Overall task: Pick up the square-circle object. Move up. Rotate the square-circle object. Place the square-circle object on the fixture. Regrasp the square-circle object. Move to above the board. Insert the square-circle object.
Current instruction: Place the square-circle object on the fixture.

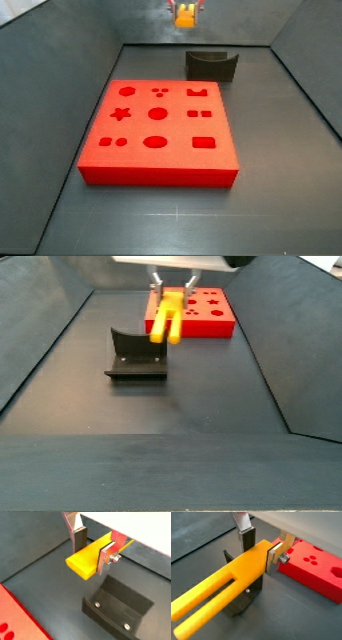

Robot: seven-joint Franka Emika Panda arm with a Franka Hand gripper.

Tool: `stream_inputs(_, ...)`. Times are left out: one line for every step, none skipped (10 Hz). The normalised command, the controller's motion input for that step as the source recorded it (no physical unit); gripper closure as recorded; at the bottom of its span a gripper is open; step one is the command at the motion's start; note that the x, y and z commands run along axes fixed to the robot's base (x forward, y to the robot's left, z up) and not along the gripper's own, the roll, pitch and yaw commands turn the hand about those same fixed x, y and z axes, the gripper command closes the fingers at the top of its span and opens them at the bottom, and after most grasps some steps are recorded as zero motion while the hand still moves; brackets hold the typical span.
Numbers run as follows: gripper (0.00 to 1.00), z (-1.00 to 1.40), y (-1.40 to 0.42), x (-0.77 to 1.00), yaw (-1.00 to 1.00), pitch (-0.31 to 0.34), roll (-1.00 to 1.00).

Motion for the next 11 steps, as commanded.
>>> stream_inputs(1.00, -0.09, -0.10, 1.00, 0.03, 0.060, 0.04)
stream_inputs(1.00, -0.08, -0.08, 1.00, 0.03, 0.070, 0.03)
stream_inputs(1.00, -0.06, -0.07, 1.00, 0.03, 0.082, 0.03)
stream_inputs(1.00, 0.68, -0.48, 0.69, 0.12, 0.077, -1.00)
stream_inputs(1.00, 0.68, -0.44, 0.58, 0.12, 0.083, -1.00)
stream_inputs(1.00, 0.53, -0.24, 0.44, 0.10, 0.094, -1.00)
stream_inputs(1.00, 0.24, -0.07, 0.24, 0.09, 0.104, -1.00)
stream_inputs(1.00, 0.05, -0.01, 0.12, 0.08, 0.109, -1.00)
stream_inputs(1.00, 0.01, 0.01, 0.05, 0.07, 0.114, -1.00)
stream_inputs(1.00, 0.04, 0.02, 0.04, 0.06, 0.127, -1.00)
stream_inputs(1.00, 0.02, 0.03, 0.05, 0.04, 0.140, -1.00)
